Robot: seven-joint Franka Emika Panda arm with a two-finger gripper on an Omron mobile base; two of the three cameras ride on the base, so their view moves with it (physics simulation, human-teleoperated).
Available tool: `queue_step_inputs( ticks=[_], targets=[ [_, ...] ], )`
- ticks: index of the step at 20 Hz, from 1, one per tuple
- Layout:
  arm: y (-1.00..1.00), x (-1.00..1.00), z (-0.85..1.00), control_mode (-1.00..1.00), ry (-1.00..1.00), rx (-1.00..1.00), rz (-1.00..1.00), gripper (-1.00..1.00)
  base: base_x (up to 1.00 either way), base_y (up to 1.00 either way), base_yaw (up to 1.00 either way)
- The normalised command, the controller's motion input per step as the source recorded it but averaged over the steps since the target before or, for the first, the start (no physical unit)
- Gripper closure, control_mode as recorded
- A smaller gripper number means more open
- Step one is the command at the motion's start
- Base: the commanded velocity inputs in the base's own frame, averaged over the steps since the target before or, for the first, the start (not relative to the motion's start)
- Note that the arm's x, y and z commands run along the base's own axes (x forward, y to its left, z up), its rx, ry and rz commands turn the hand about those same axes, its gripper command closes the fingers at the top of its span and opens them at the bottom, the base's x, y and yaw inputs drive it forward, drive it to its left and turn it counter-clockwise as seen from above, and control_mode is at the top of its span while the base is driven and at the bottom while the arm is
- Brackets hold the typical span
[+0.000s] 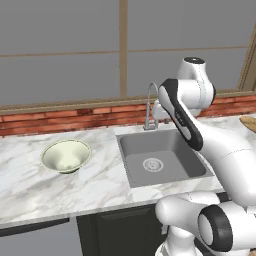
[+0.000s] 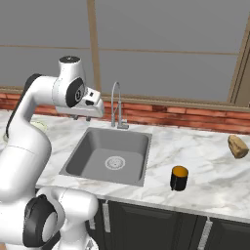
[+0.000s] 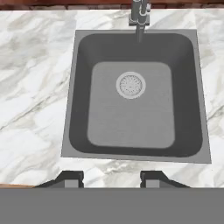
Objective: Pick the mug and place it in the sink. Pick the bowl and place it in the open cabinet and then close the cabinet.
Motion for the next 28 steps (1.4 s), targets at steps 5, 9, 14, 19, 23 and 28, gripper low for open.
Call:
queue_step_inputs(
  ticks=[5, 9, 14, 19, 23, 28],
  targets=[
    [-0.19, -0.06, -0.01, -1.00, 0.00, 0.00, 0.00, -1.00, 0.00, 0.00, 0.00],
    [-0.47, -0.11, -0.01, -1.00, 0.00, 0.00, -0.06, -1.00, 0.00, 0.00, 0.00],
    [-0.68, -0.05, -0.11, -1.00, 0.00, 0.00, -0.14, -1.00, 0.00, 0.00, 0.00],
    [-0.64, 0.00, -0.28, -1.00, 0.00, -0.06, -0.07, -1.00, 0.00, 0.00, 0.00],
    [-0.47, -0.07, -0.30, -1.00, -0.02, -0.09, 0.00, -1.00, 0.00, 0.00, 0.00],
    [-0.44, -0.35, -0.20, -1.00, -0.02, -0.07, 0.00, -1.00, 0.00, 0.00, 0.00]
  ],
)
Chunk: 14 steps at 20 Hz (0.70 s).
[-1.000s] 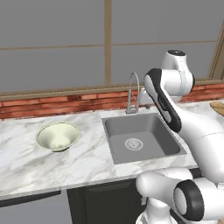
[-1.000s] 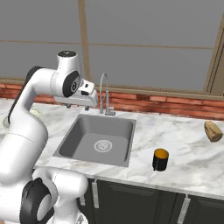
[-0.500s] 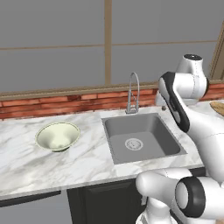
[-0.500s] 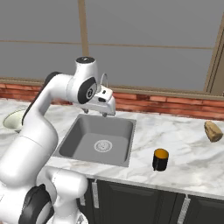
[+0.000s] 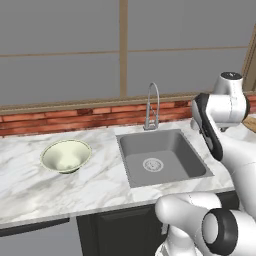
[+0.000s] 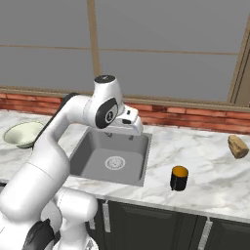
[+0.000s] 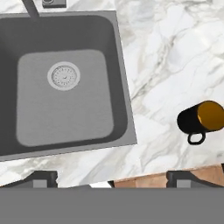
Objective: Pick the mug and place it in the sink. Pick the bowl and place it in the open cabinet and then close the cabinet.
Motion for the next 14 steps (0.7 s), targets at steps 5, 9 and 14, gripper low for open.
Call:
queue_step_inputs(
  ticks=[5, 9, 14],
  targets=[
    [-0.41, -0.32, -0.02, -1.00, 0.00, 0.00, 0.00, -1.00, 0.00, 0.00, 0.00],
    [-0.39, -0.24, 0.00, -1.00, 0.00, 0.02, 0.00, -1.00, 0.00, 0.00, 0.00],
    [-0.39, -0.22, 0.00, -1.00, 0.00, 0.10, -0.02, -1.00, 0.00, 0.00, 0.00]
  ],
)
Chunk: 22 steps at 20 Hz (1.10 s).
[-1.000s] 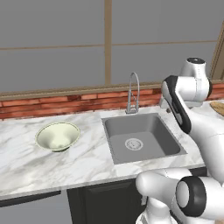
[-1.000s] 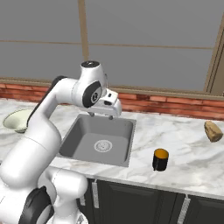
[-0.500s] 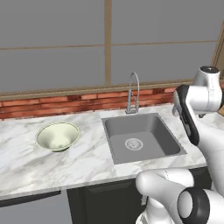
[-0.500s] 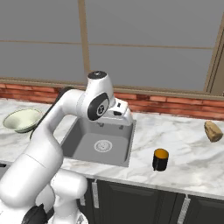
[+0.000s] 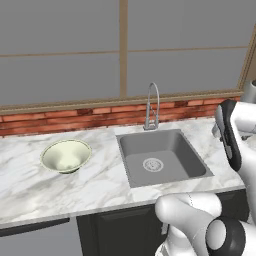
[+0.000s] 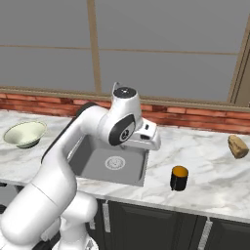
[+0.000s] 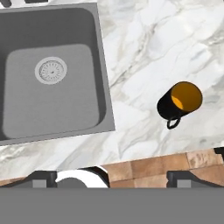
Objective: Pick the mug and place it in the sink. Pick the bowl and place it in the open cabinet and then close the cabinet.
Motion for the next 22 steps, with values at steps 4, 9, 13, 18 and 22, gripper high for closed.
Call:
queue_step_inputs(
  ticks=[4, 9, 13, 18, 22],
  targets=[
    [-0.36, -0.08, 0.00, -1.00, 0.03, 0.11, -0.08, -1.00, 0.00, 0.00, 0.00],
    [-0.35, 0.00, -0.10, -1.00, 0.02, 0.05, -0.10, -1.00, 0.00, 0.00, 0.00],
    [-0.26, 0.00, -0.32, -1.00, 0.00, 0.00, -0.11, -1.00, 0.00, 0.00, 0.00],
    [-0.22, 0.00, -0.30, -1.00, 0.00, 0.00, -0.11, -1.00, 0.00, 0.00, 0.00],
    [-0.20, 0.00, -0.32, -1.00, 0.00, 0.00, -0.10, -1.00, 0.00, 0.00, 0.00]
  ],
)
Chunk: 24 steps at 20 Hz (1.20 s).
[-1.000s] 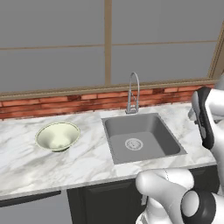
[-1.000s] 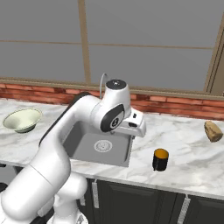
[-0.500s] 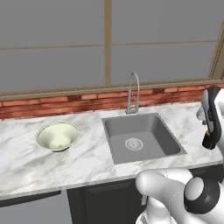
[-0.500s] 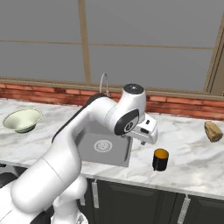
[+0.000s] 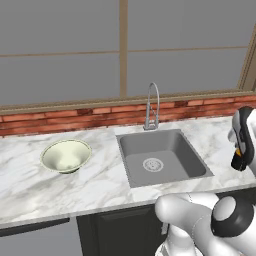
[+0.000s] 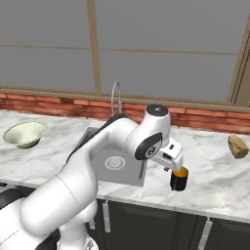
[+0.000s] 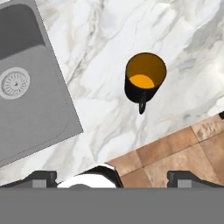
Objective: Pick the mug and place it in the sink. Pick the bowl and place it in the open cabinet and then close the cabinet.
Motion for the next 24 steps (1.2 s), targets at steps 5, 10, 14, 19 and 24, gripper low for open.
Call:
queue_step_inputs(
  ticks=[5, 10, 14, 19, 24],
  targets=[
    [-0.24, 0.00, -0.26, -1.00, 0.00, 0.00, -0.10, -1.00, 0.00, 0.00, 0.00],
    [-0.21, 0.00, -0.22, -1.00, 0.00, 0.00, -0.09, -1.00, 0.00, 0.00, 0.00],
    [-0.10, 0.00, -0.24, -1.00, 0.00, 0.00, -0.08, -1.00, 0.00, 0.00, 0.00],
    [-0.09, 0.00, -0.23, -1.00, 0.00, 0.00, -0.05, -1.00, 0.00, 0.00, 0.00],
    [-0.03, 0.05, -0.20, -1.00, 0.00, 0.00, -0.03, -1.00, 0.00, 0.00, 0.00]
  ],
)
